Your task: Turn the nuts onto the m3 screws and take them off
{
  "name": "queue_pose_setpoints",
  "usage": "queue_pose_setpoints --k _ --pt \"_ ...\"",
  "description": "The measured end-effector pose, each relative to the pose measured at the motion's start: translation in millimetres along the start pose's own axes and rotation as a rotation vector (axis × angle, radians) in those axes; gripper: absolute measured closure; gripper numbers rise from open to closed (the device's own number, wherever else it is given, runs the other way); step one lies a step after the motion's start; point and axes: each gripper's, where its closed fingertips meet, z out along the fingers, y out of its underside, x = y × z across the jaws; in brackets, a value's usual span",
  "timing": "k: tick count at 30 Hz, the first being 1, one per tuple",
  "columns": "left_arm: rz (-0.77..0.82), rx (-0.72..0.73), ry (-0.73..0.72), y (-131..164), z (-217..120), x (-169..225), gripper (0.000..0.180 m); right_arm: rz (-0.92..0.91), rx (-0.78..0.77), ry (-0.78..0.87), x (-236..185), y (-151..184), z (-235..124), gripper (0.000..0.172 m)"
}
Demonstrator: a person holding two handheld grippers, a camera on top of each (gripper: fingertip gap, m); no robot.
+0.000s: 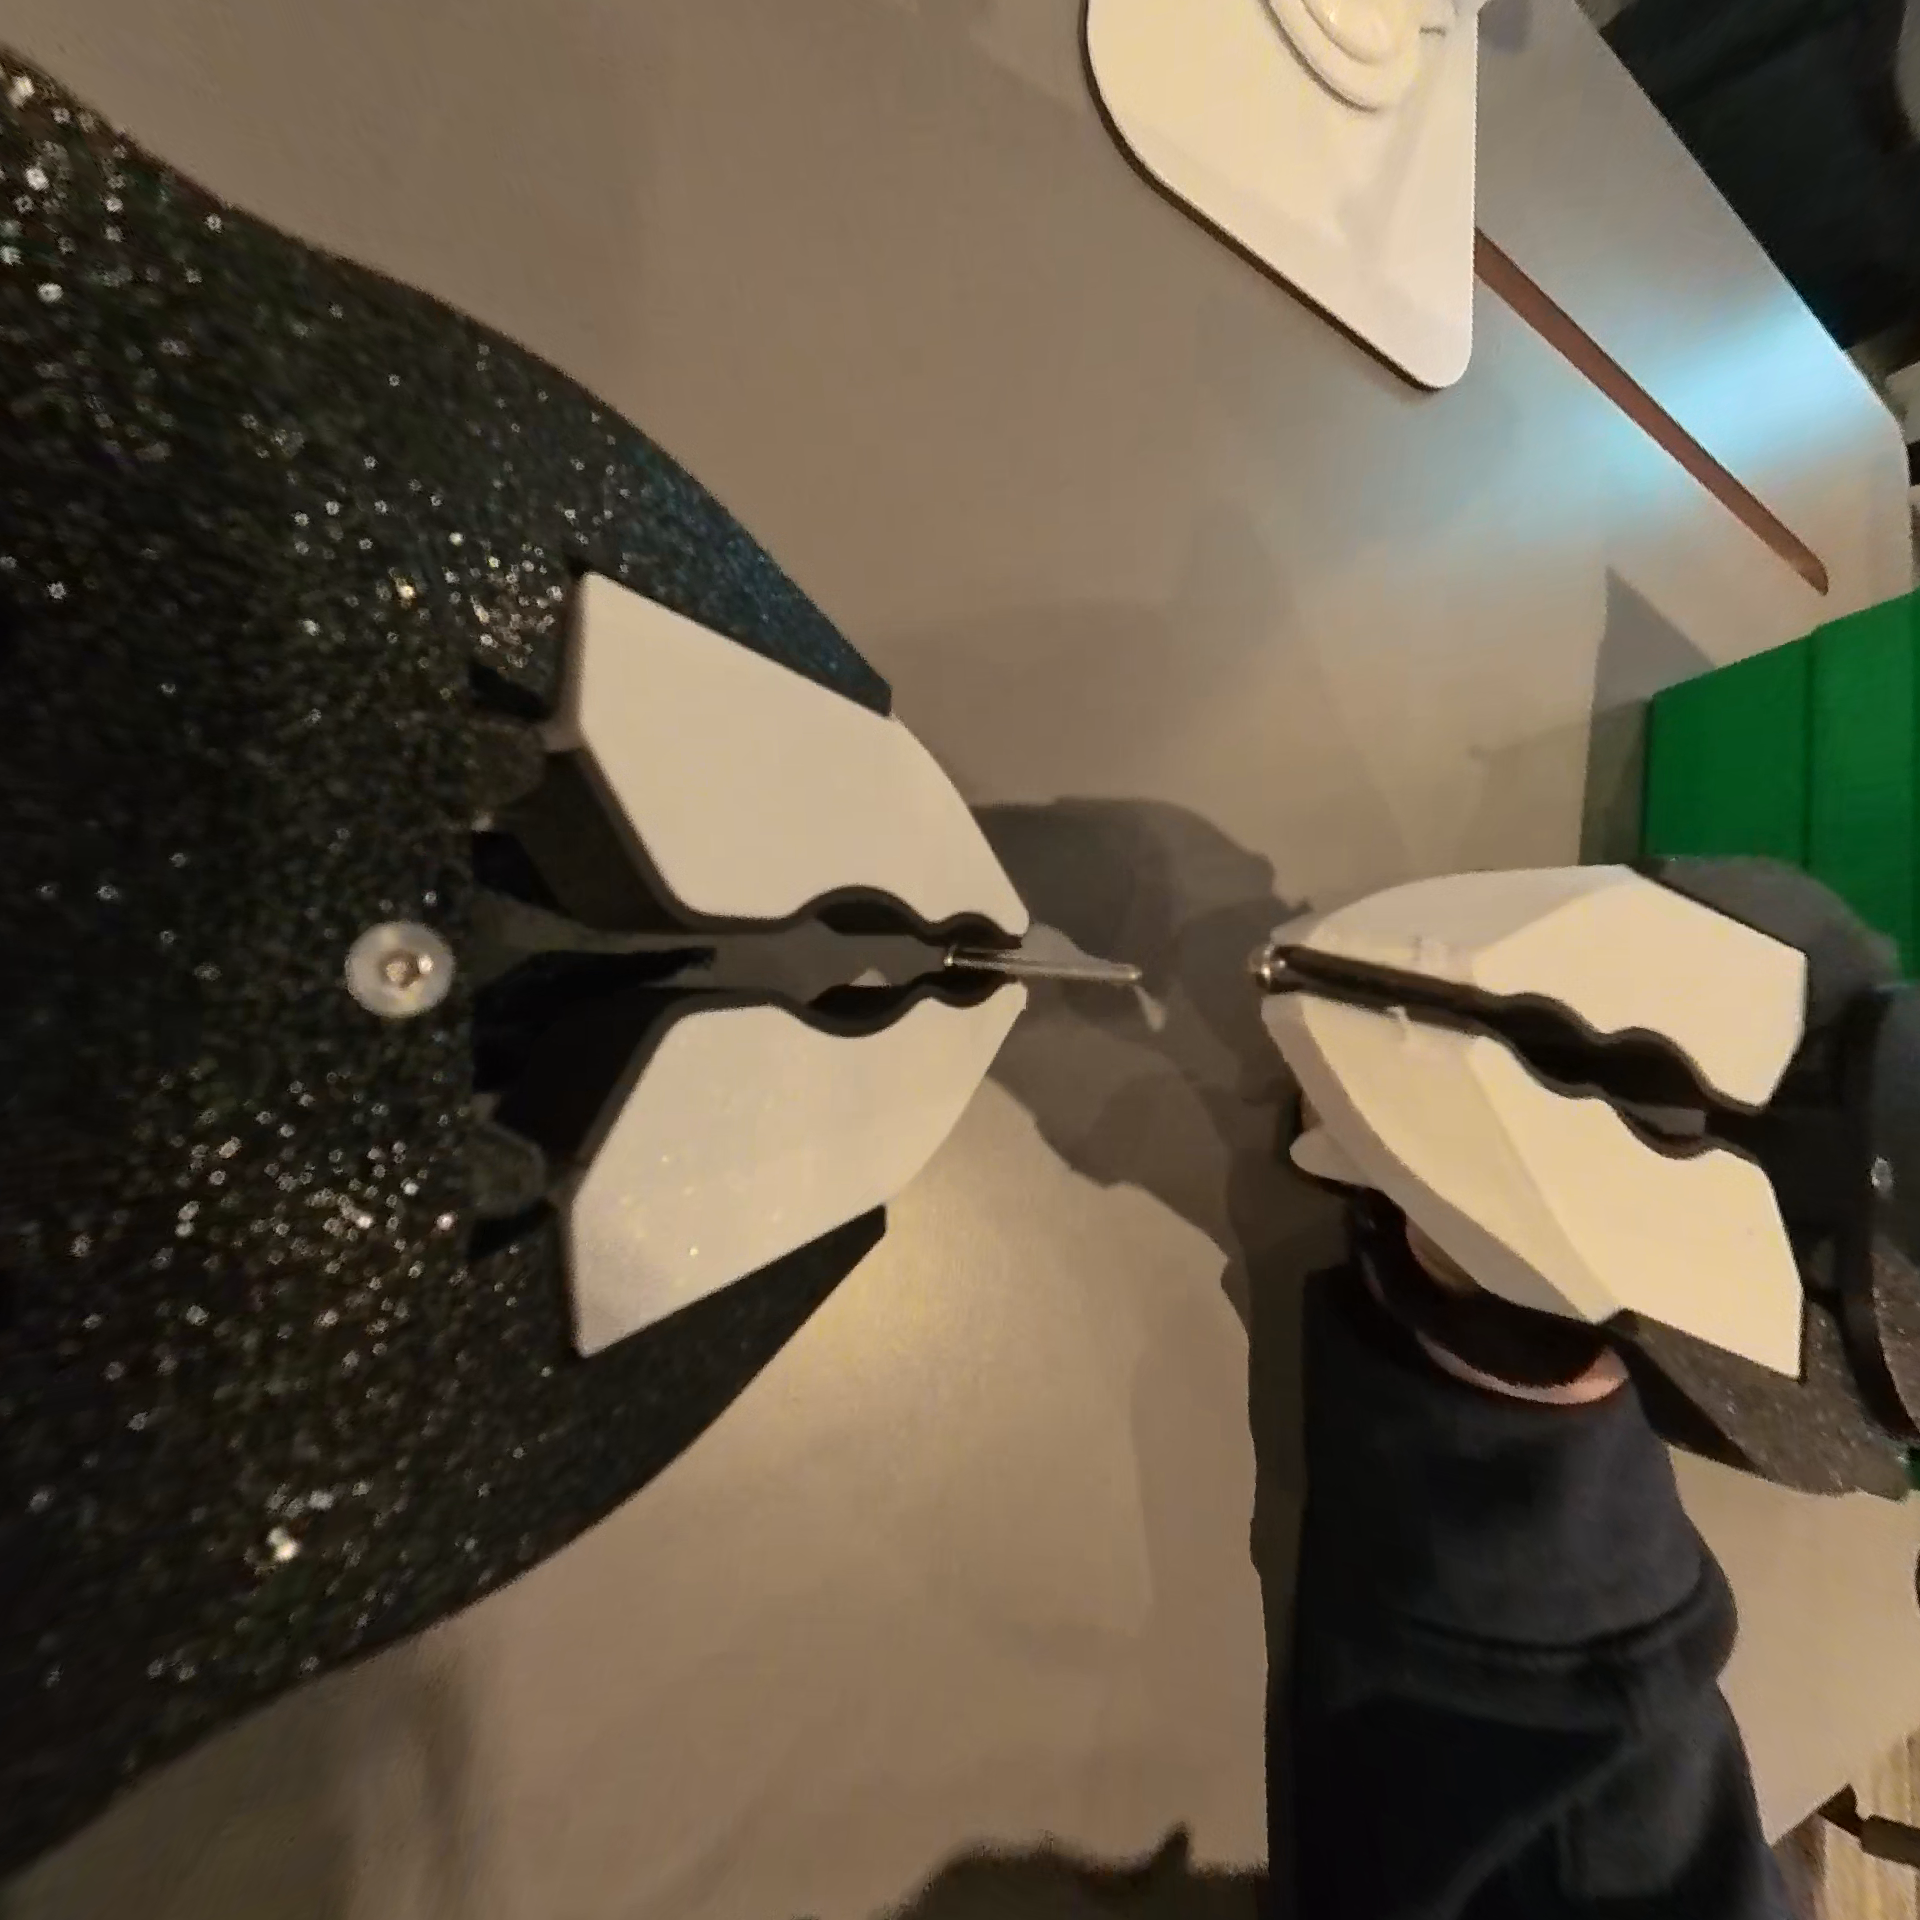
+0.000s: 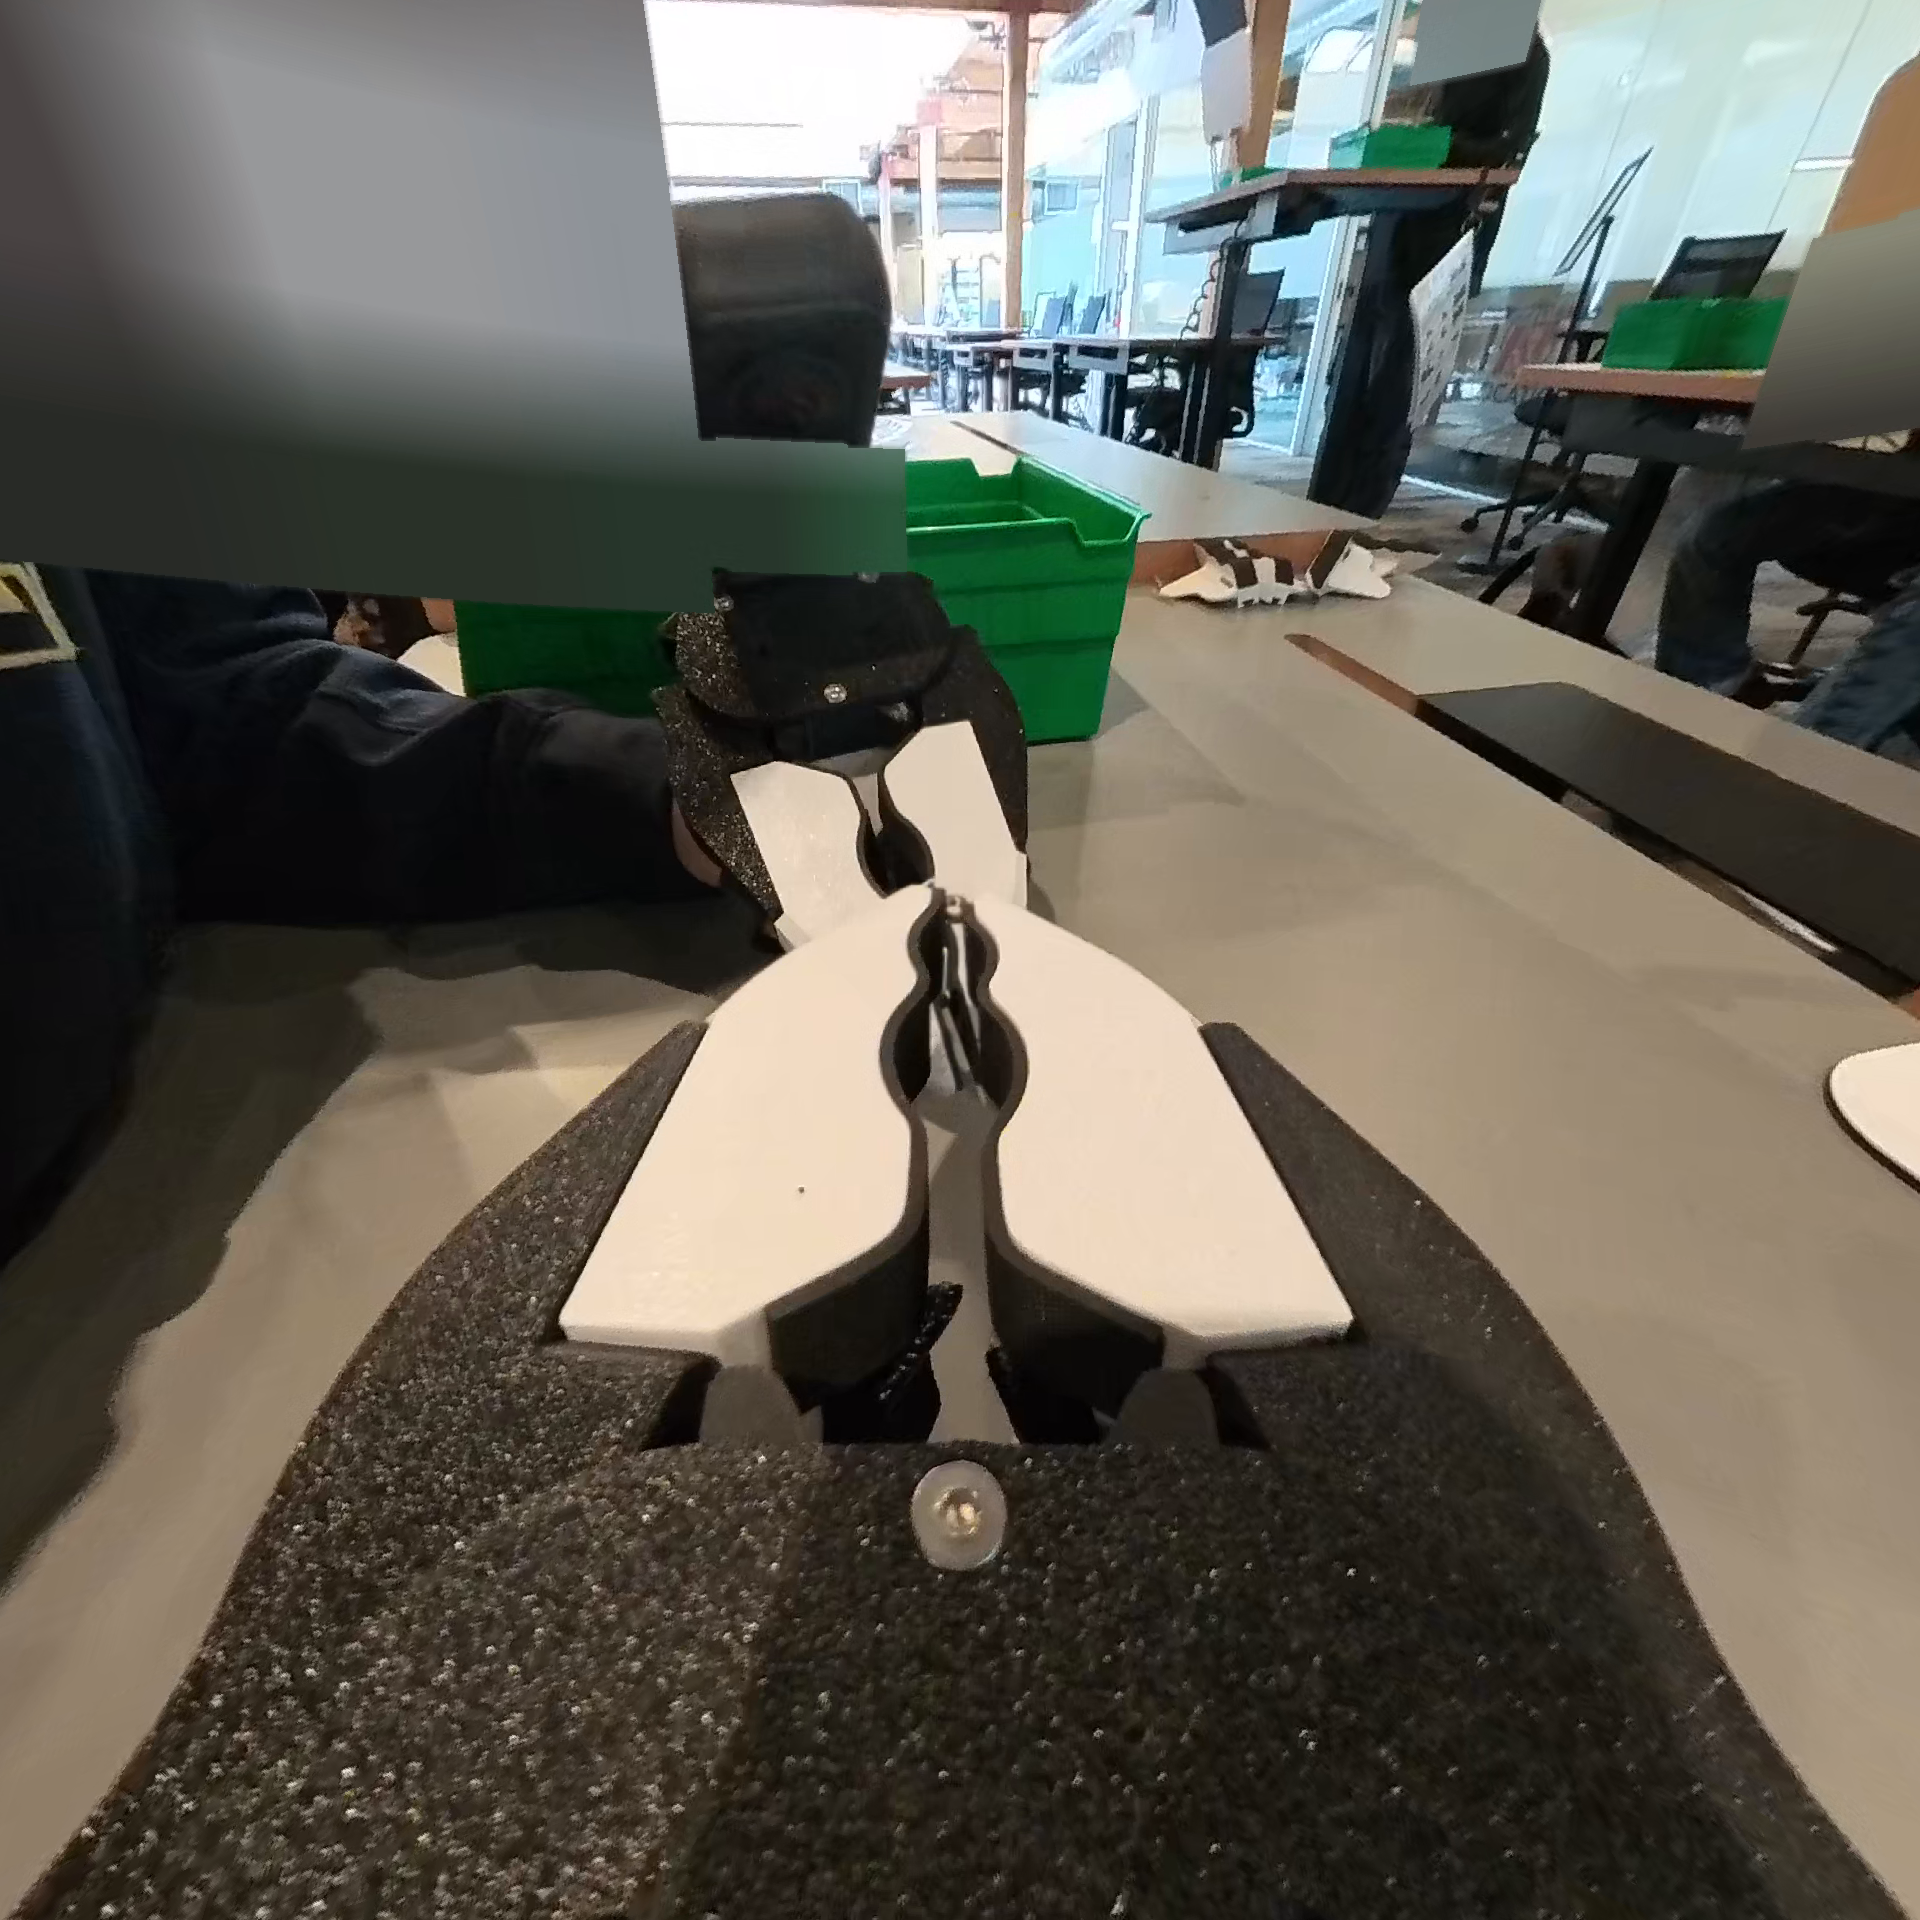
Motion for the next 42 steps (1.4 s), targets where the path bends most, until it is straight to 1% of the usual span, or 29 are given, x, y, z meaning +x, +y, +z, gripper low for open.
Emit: queue_pose_setpoints --k 18,42 --pt "-0.036 0.085 0.036 -9 -8 0 0.177 -0.099 0.003 0.049 -4 -1 10 0.169" --pt "-0.048 0.109 0.050 -11 -10 0 0.177 -0.096 -0.008 0.053 -5 0 13 0.170"
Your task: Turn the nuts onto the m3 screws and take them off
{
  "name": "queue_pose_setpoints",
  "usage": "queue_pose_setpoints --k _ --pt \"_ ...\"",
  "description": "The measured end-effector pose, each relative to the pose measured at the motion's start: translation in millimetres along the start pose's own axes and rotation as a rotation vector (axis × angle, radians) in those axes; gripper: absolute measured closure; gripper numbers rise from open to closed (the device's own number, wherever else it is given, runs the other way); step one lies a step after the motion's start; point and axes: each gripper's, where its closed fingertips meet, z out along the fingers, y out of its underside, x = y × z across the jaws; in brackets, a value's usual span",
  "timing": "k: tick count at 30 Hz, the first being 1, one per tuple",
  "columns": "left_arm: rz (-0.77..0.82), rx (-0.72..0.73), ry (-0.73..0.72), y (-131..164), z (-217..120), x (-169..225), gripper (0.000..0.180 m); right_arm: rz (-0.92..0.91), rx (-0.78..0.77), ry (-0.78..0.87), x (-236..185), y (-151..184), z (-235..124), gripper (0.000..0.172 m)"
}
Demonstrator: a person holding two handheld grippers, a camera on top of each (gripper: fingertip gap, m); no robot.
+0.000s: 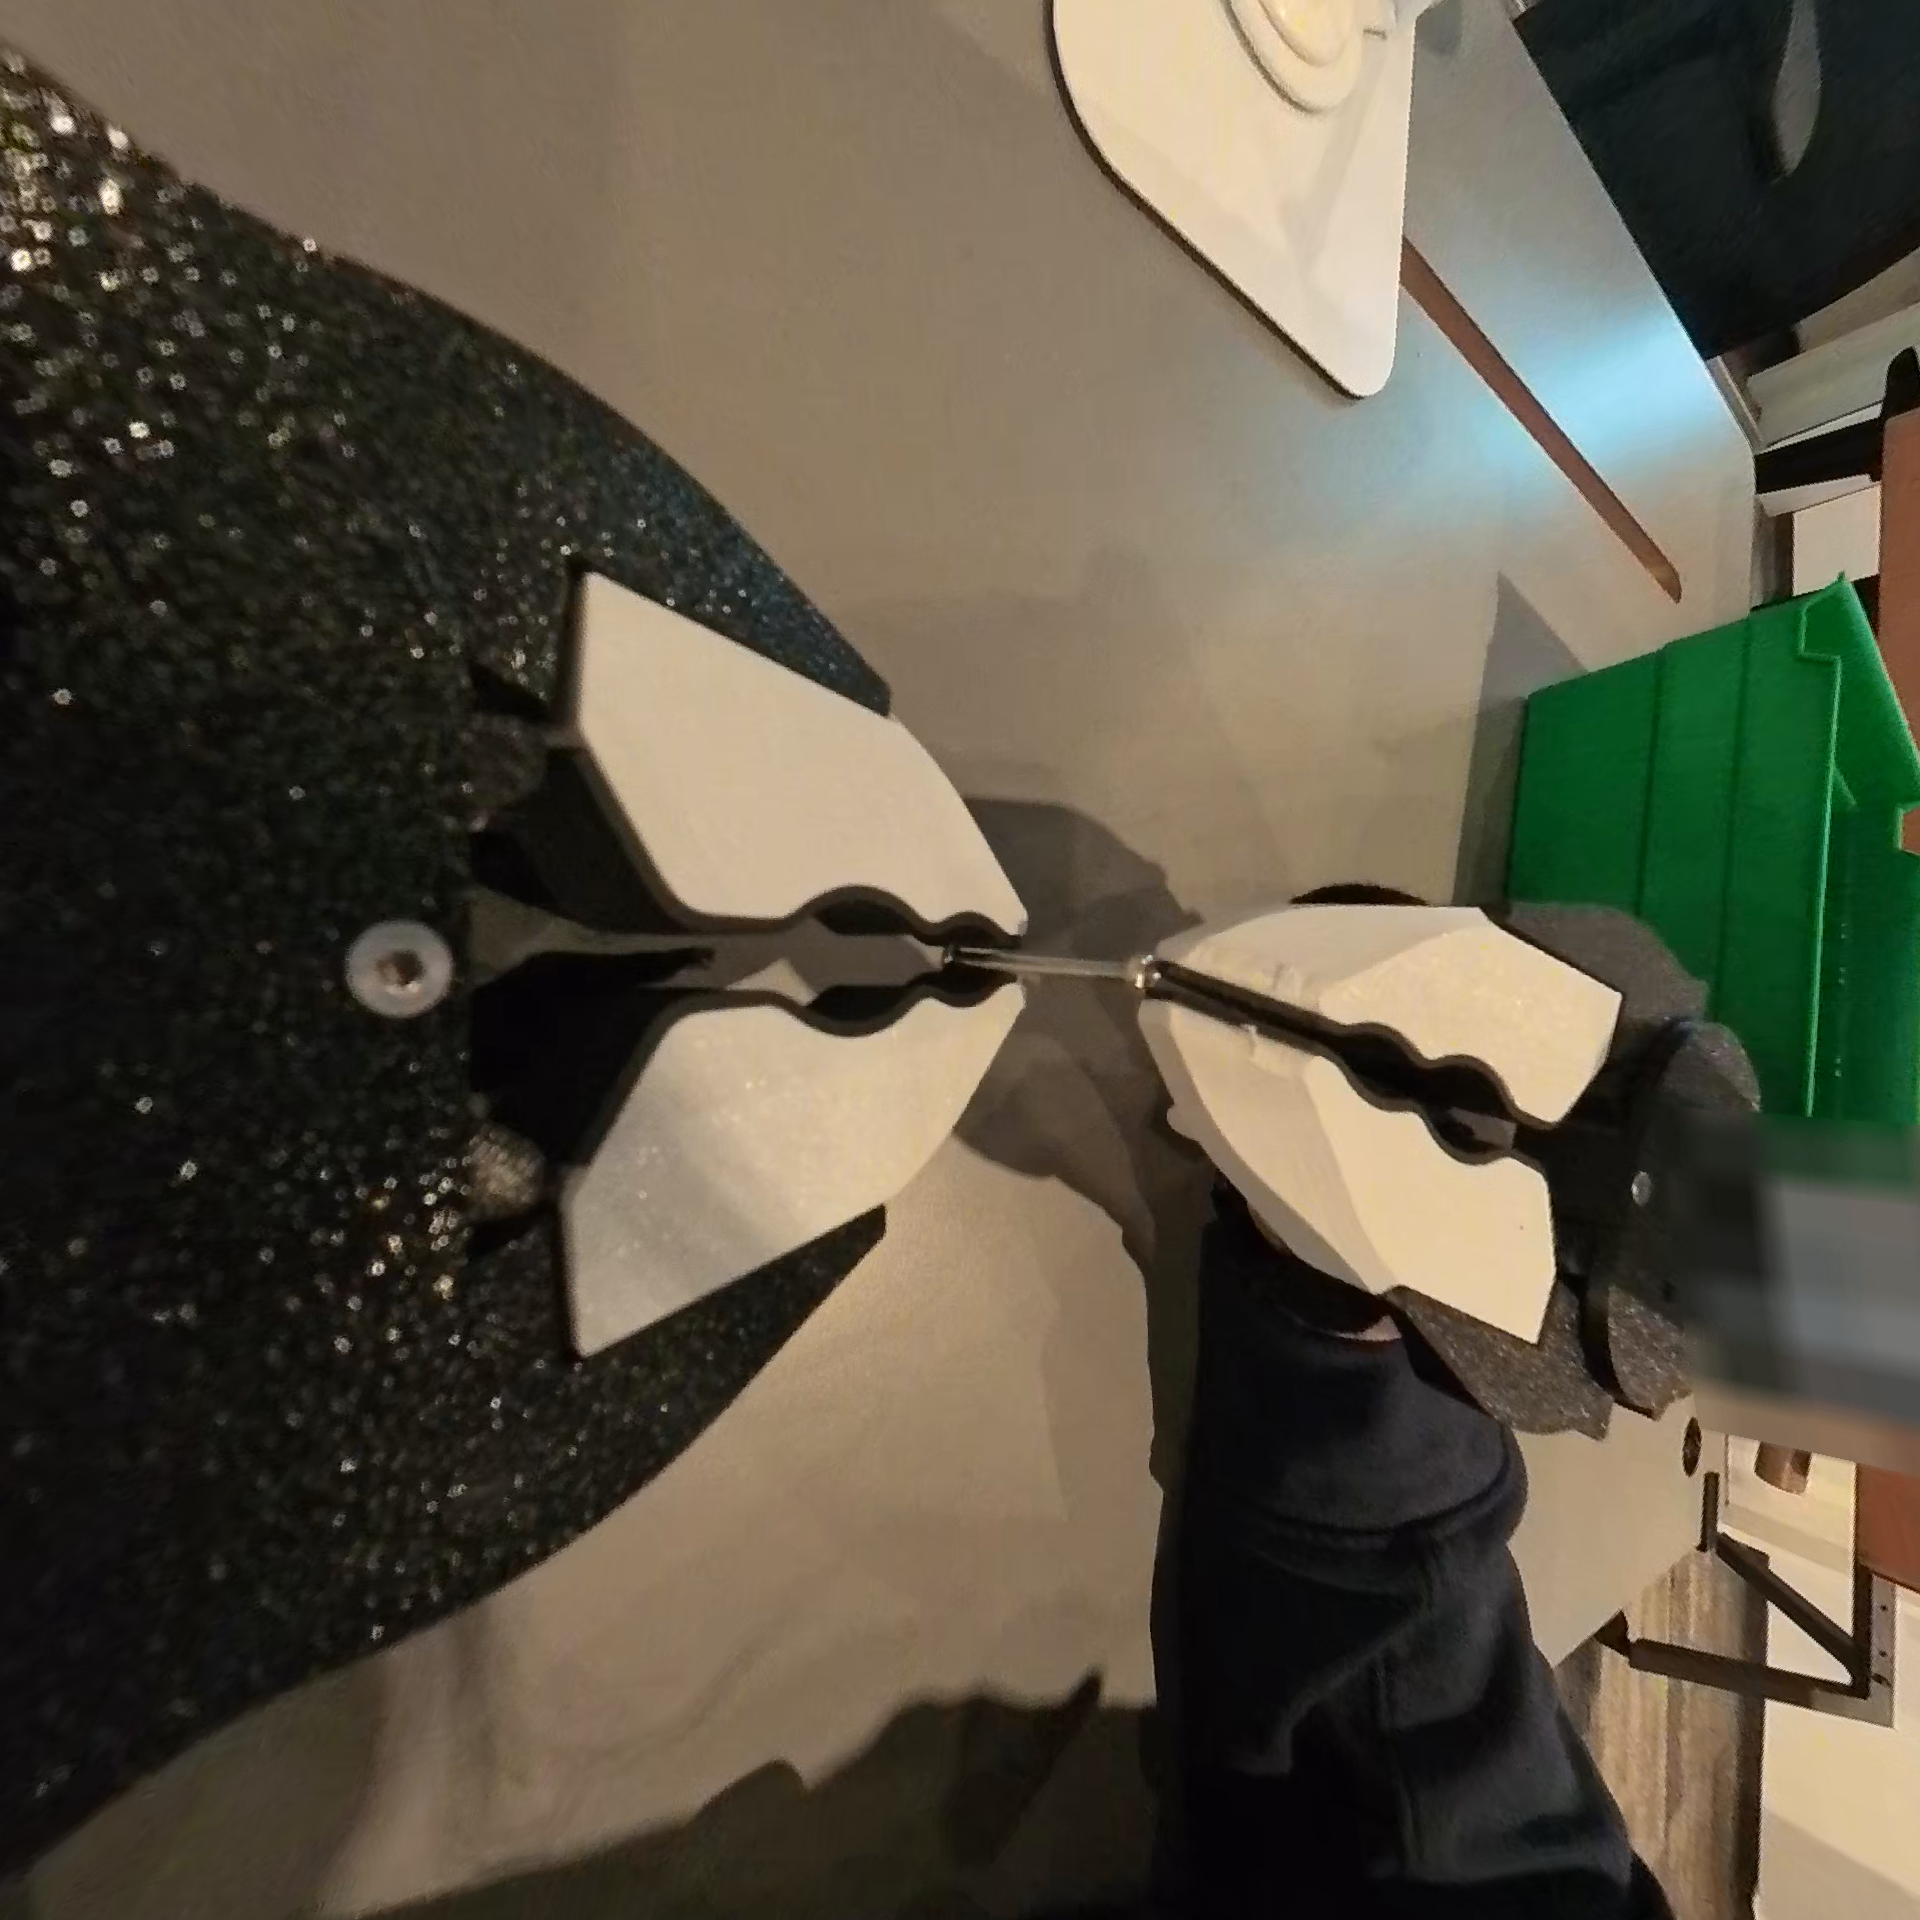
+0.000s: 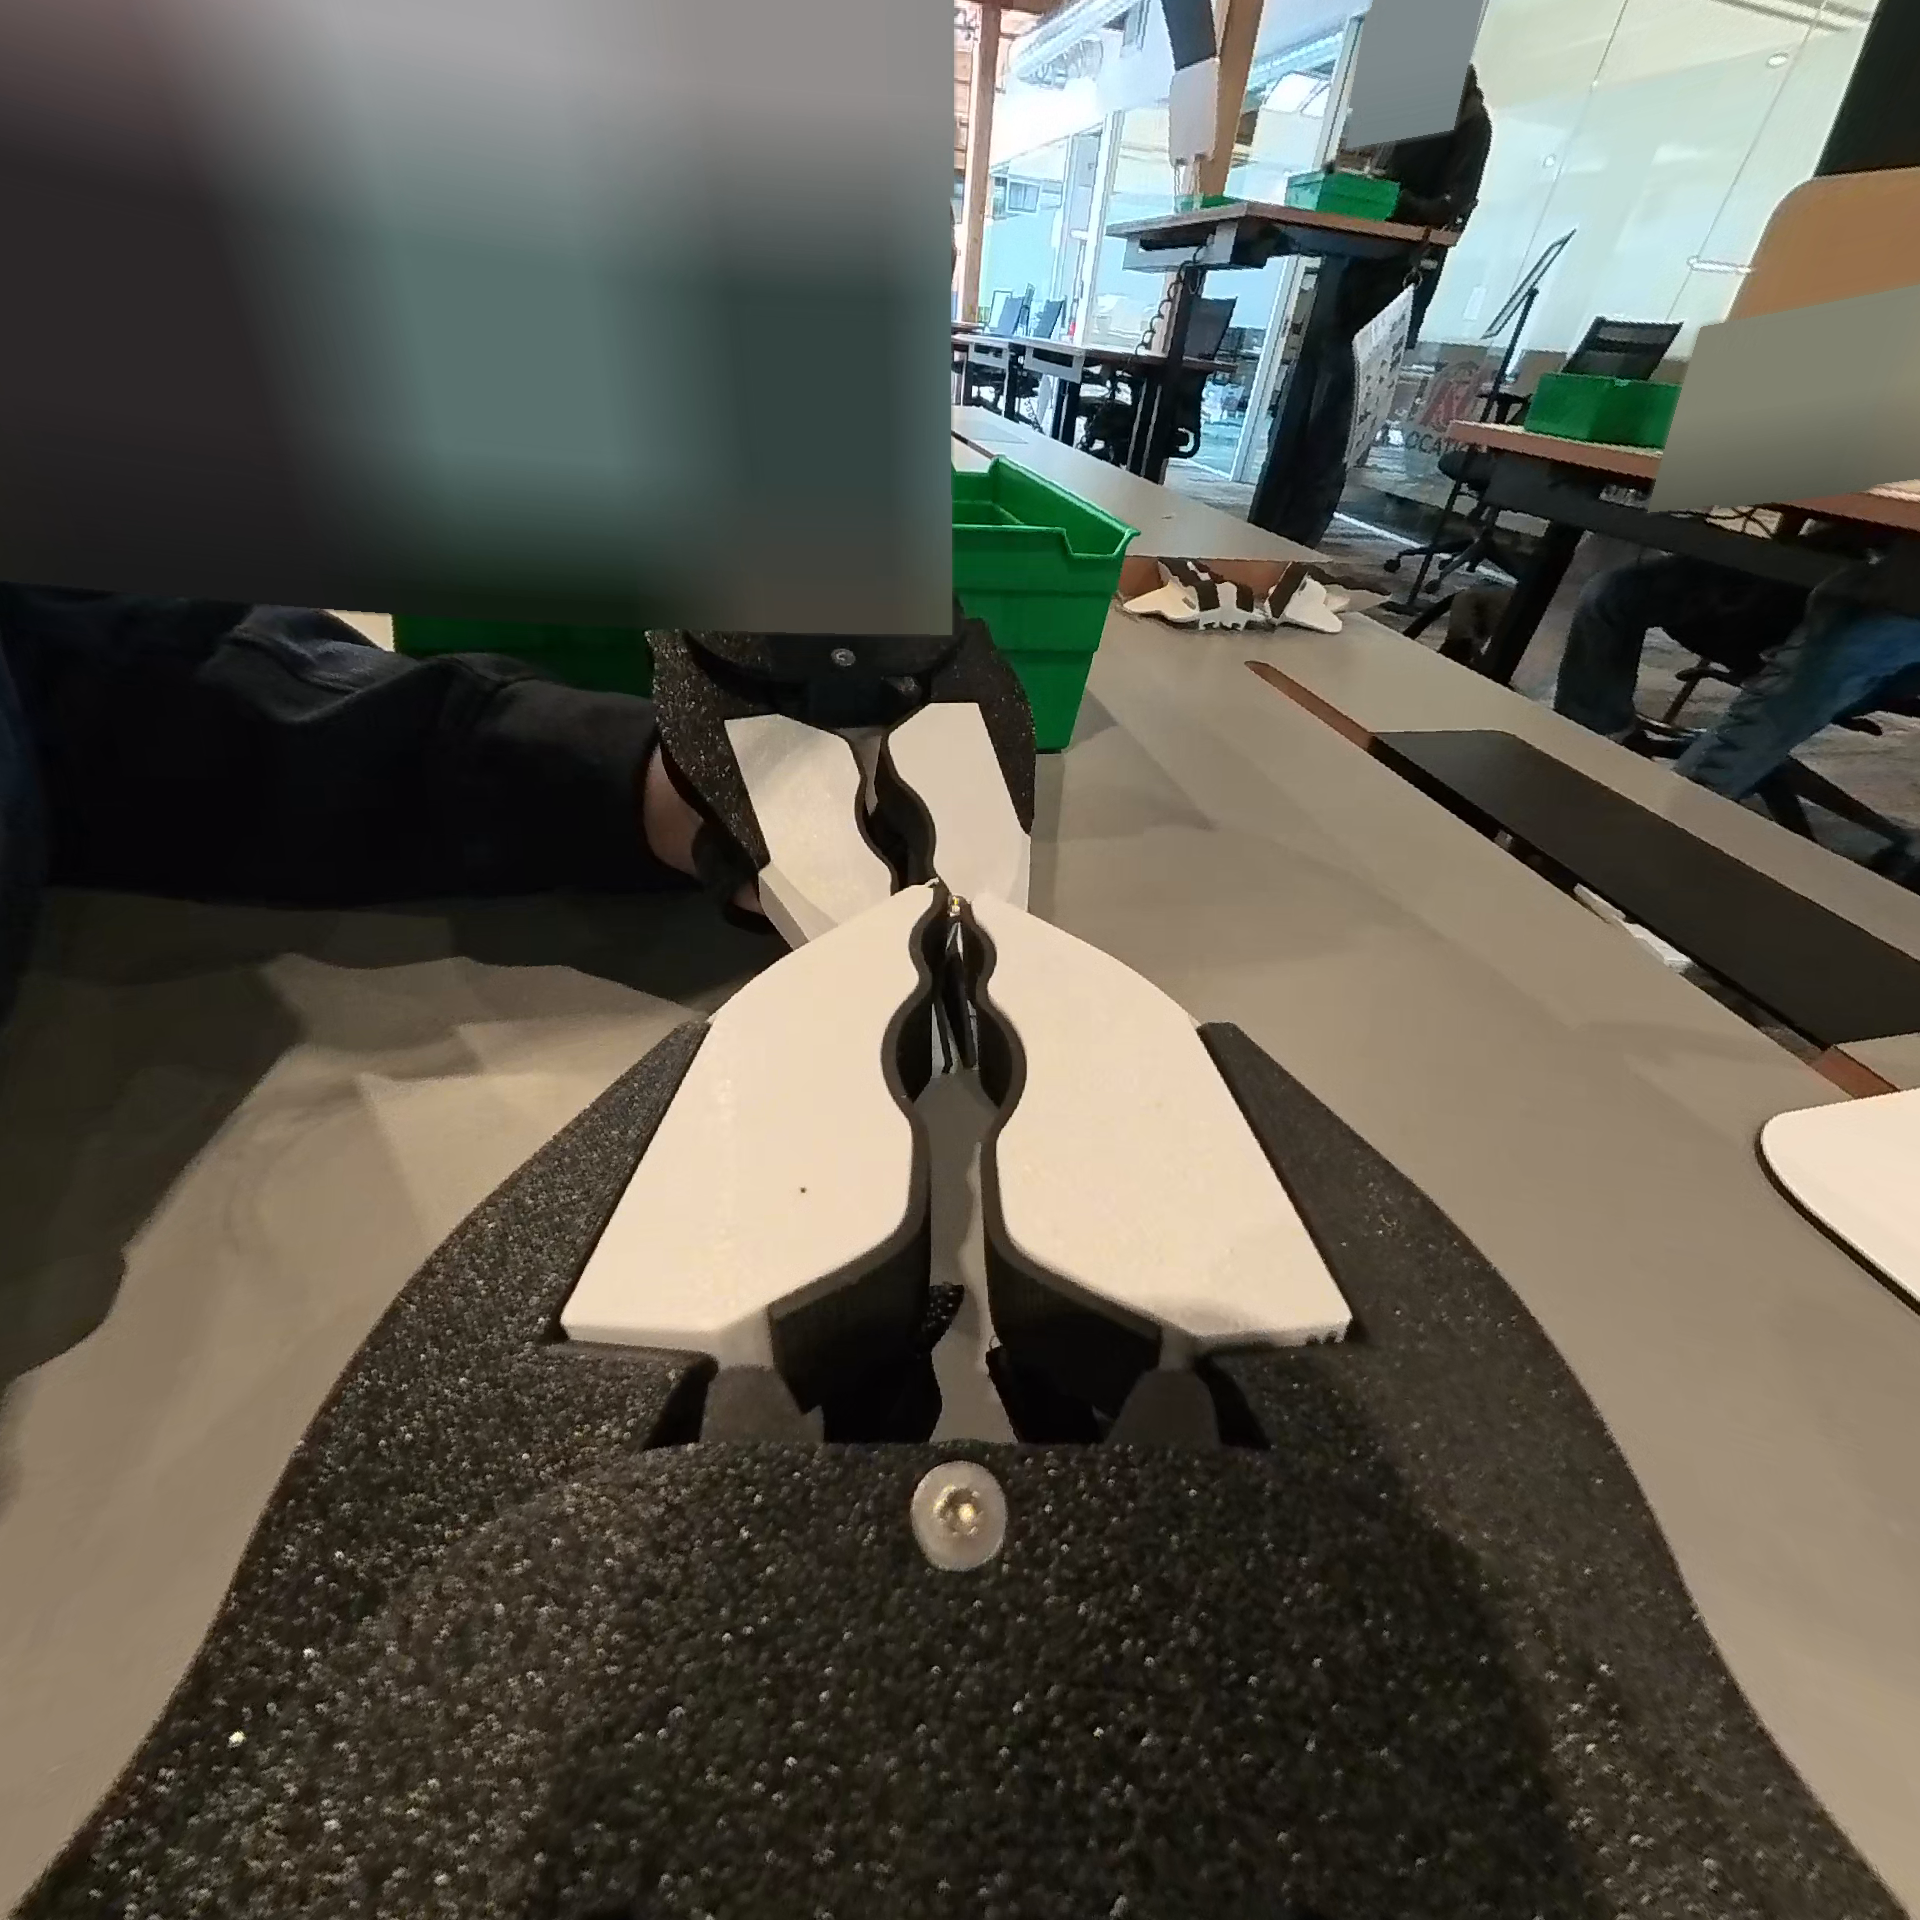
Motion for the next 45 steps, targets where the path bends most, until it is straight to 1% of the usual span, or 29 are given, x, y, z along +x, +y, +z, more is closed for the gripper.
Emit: queue_pose_setpoints --k 4,7,10,17,20,25,28,31,32,34,37,38,40,41,43,45 --pt "-0.004 0.022 0.015 -3 -1 1 0.178 0.007 0.008 0.002 3 -1 -2 0.170" --pt "-0.015 0.086 0.052 -11 -4 5 0.178 0.001 0.003 0.001 2 0 -1 0.172" --pt "-0.042 0.108 0.050 -14 -6 2 0.178 -0.006 0.013 0.003 0 -1 -1 0.172" --pt "-0.048 0.100 0.014 -13 -5 -2 0.178 0.008 0.032 0.017 4 -4 -3 0.172" --pt "-0.043 0.095 -0.021 -12 -5 -6 0.177 0.014 0.056 0.104 16 -8 -7 0.172" --pt "-0.035 0.113 -0.082 -14 -7 -12 0.177 -0.088 0.129 0.265 28 -16 -18 0.172" --pt "-0.030 0.122 -0.103 -15 -8 -14 0.177 -0.121 0.109 0.266 24 -13 -18 0.172" --pt "-0.030 0.141 -0.141 -17 -11 -18 0.177 -0.169 0.051 0.211 6 -9 -13 0.172" --pt "-0.036 0.149 -0.160 -18 -13 -21 0.177 -0.178 0.028 0.160 -2 -10 -12 0.172" --pt "-0.050 0.163 -0.178 -19 -15 -24 0.177 -0.152 -0.039 -0.038 -34 -2 -6 0.172" --pt "-0.070 0.184 -0.188 -21 -18 -27 0.177 0.009 -0.206 -0.400 -93 19 0 0.159" --pt "-0.074 0.188 -0.188 -21 -18 -27 0.177 0.028 -0.278 -0.467 -108 29 2 0.154" --pt "-0.079 0.193 -0.188 -21 -19 -28 0.177 0.003 -0.405 -0.549 -129 46 7 0.148" --pt "-0.080 0.193 -0.187 -21 -19 -27 0.177 -0.019 -0.441 -0.572 -137 51 9 0.148" --pt "-0.080 0.188 -0.183 -21 -18 -27 0.177 -0.059 -0.469 -0.606 -149 56 12 0.148" --pt "-0.077 0.180 -0.180 -20 -17 -26 0.177 -0.101 -0.501 -0.605 -153 60 16 0.149"
